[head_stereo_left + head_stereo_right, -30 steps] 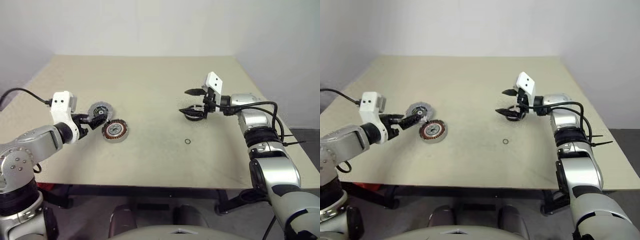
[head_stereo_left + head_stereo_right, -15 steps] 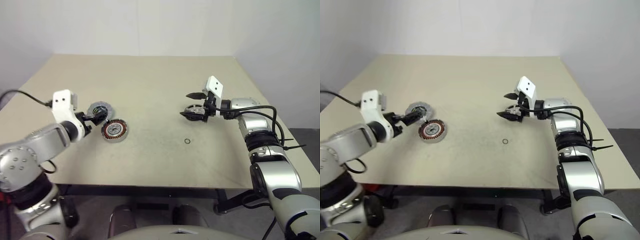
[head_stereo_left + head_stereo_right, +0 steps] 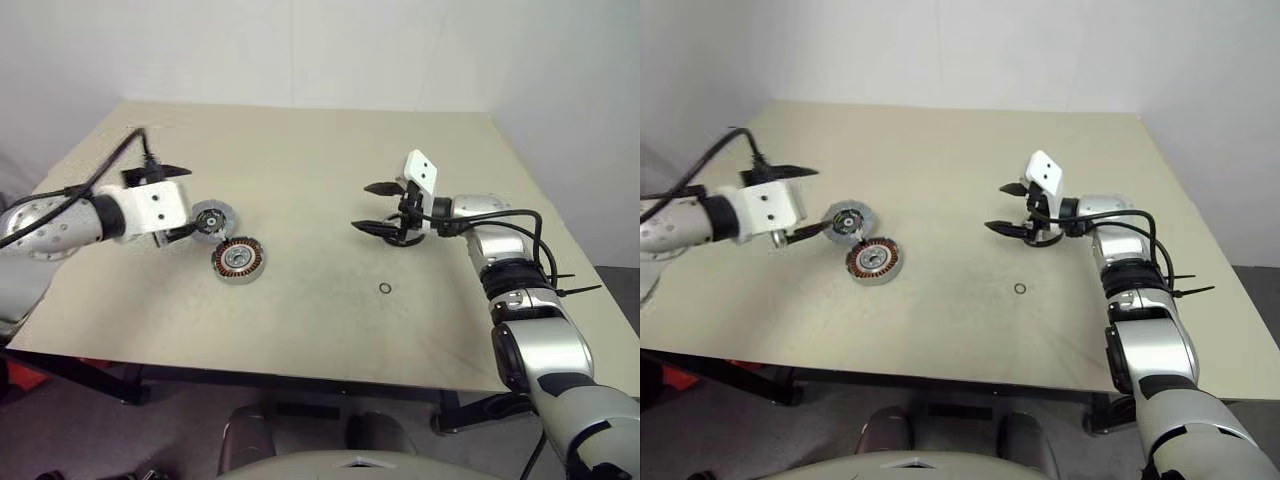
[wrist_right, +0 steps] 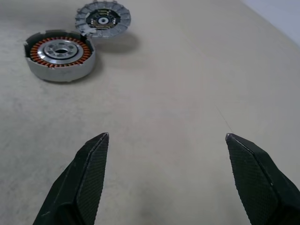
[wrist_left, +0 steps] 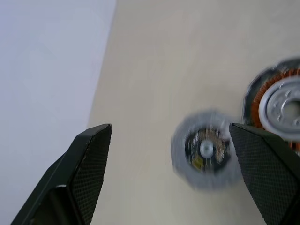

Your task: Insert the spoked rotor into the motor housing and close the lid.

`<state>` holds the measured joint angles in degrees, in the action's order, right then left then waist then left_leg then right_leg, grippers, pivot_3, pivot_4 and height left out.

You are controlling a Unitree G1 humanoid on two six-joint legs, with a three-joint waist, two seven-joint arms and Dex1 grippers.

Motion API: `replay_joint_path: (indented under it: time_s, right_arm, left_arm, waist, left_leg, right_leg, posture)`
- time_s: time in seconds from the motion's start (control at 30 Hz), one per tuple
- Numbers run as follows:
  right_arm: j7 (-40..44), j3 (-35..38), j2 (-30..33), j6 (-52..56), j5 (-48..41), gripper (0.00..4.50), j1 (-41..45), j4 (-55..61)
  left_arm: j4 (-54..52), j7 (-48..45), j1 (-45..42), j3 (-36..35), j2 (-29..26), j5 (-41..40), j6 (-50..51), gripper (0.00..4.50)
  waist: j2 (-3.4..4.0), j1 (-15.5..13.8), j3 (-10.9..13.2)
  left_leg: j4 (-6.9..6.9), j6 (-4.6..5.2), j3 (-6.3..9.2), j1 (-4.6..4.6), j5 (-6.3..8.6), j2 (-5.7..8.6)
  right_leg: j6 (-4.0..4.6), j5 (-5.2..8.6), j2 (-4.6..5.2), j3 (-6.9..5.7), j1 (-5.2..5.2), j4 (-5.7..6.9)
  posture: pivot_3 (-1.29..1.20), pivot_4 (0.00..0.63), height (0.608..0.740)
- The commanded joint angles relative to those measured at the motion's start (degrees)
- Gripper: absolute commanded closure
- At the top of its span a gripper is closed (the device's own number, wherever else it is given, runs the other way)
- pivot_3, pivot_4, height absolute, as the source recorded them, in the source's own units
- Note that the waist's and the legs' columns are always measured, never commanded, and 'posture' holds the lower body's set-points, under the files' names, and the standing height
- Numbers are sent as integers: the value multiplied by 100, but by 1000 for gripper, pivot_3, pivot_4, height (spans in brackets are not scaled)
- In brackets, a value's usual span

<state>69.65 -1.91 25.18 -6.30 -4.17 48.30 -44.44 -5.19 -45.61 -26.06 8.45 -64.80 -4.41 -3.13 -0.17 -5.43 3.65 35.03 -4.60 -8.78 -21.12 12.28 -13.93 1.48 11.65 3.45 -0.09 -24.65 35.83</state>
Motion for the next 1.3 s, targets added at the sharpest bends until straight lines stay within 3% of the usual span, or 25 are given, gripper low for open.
replay_joint_path:
  time_s: [0.03, 0.17, 0.43, 0.7, 1.0, 1.3]
  right_arm:
    - [-3, 37, 24, -96, -138, 0, 153, 185]
    - [-16, 41, 47, -86, -154, 0, 169, 236]
    - [-45, 41, 91, -37, -170, 0, 66, 356]
    - [-124, 13, -23, -143, -134, 0, 307, 126]
    - [-163, 17, -58, -201, -155, 0, 376, 65]
    - [-167, 31, -49, -211, -172, 0, 370, 93]
  left_arm:
    - [633, -912, -795, 373, 258, 311, -651, 234]
    - [944, -2184, -1313, 603, 504, -21, -805, 234]
    - [589, -3431, -1258, 507, 331, -311, 254, 234]
    - [1089, -4434, -1917, 1171, 632, 341, 257, 234]
    - [2149, -4689, -2525, 1950, 936, 895, -179, 234]
    - [3029, -4689, -2884, 2140, 1496, 1303, -645, 234]
  waist:
    - [0, -1, 0]
    - [0, 17, 0]
    - [1, -1, 1]
    - [2, -5, 1]
    - [2, -3, 2]
    - [2, -12, 2]
  left_leg:
    - [1, -3, 0, 3, -2, -1]
    - [2, -17, -2, 17, -10, 0]
    - [-4, -66, 2, 20, -39, -10]
    - [-4, -65, 4, 21, -47, -8]
    - [-6, -64, 9, 15, -48, -9]
    - [-5, -64, 11, 14, -49, -7]
  right_leg:
    - [0, 0, 0, 1, 0, 6]
    - [1, 1, -2, 15, -3, 29]
    - [32, 22, -10, 13, -35, 95]
    - [34, 21, -8, 12, -32, 99]
    - [34, 21, -10, 9, -35, 97]
    - [34, 20, -8, 7, -33, 97]
  posture:
    - [0, 0, 740]
    - [0, 0, 740]
    - [0, 0, 740]
    - [0, 0, 740]
    - [0, 0, 740]
    - [0, 0, 740]
